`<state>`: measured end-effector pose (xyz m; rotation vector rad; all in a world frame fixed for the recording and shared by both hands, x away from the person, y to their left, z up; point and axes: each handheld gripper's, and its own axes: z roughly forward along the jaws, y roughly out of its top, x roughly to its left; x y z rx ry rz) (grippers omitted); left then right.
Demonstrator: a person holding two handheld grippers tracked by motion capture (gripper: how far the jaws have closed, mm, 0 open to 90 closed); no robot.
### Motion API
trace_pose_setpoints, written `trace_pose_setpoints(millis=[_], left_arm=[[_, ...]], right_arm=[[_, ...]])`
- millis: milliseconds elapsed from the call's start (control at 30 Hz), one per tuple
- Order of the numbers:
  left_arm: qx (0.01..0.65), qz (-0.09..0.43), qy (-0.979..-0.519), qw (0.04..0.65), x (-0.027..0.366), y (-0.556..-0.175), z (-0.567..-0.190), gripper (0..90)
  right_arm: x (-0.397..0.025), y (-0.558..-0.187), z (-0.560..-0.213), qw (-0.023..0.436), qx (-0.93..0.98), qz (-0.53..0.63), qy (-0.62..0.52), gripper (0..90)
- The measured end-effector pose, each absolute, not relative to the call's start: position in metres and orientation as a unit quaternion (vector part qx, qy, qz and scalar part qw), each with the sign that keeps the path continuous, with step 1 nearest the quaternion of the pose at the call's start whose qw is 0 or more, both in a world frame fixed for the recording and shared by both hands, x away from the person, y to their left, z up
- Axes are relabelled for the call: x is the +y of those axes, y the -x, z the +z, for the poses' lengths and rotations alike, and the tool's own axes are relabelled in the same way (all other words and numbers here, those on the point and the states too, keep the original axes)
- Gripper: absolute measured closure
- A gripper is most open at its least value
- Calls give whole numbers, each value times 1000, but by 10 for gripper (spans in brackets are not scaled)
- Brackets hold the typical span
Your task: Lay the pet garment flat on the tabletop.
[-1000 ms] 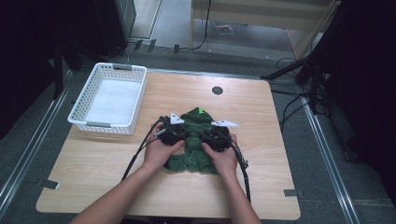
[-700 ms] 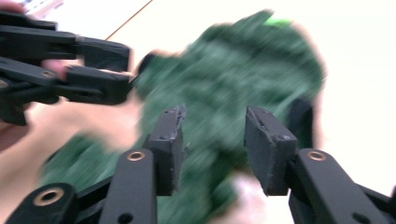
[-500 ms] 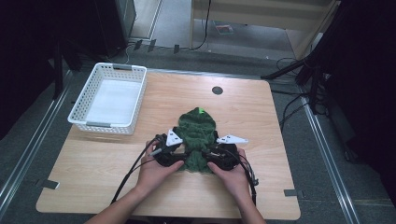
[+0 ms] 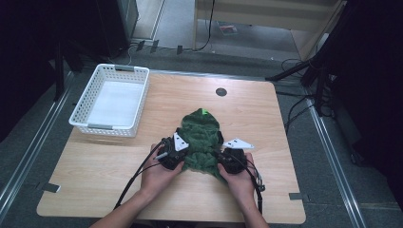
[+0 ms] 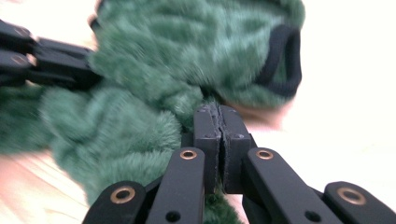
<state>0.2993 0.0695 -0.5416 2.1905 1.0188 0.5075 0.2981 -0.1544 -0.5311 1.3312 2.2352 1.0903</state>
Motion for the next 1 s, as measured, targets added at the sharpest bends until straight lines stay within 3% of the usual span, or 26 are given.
trace_pose_setpoints(millis=[67, 200, 300, 567, 767, 1000], left_arm=[[381, 188, -836, 347, 70, -298, -543, 831], [390, 183, -819, 378, 79, -295, -535, 568], [407, 162, -798, 413, 99, -288, -526, 509], [409, 121, -804, 416, 129, -263, -541, 507], [387, 88, -813, 426, 132, -252, -546, 547], [385, 75, -805, 445, 139, -248, -551, 532]], right_arm=[[-155, -299, -538, 150, 784, 379, -467, 870], [-159, -294, -530, 134, 778, 406, -460, 695], [-170, -286, -519, 126, 766, 439, -453, 652], [-200, -257, -519, 115, 758, 446, -462, 636], [-192, -251, -540, 109, 785, 402, -458, 679], [-191, -253, -546, 111, 782, 401, -465, 702]])
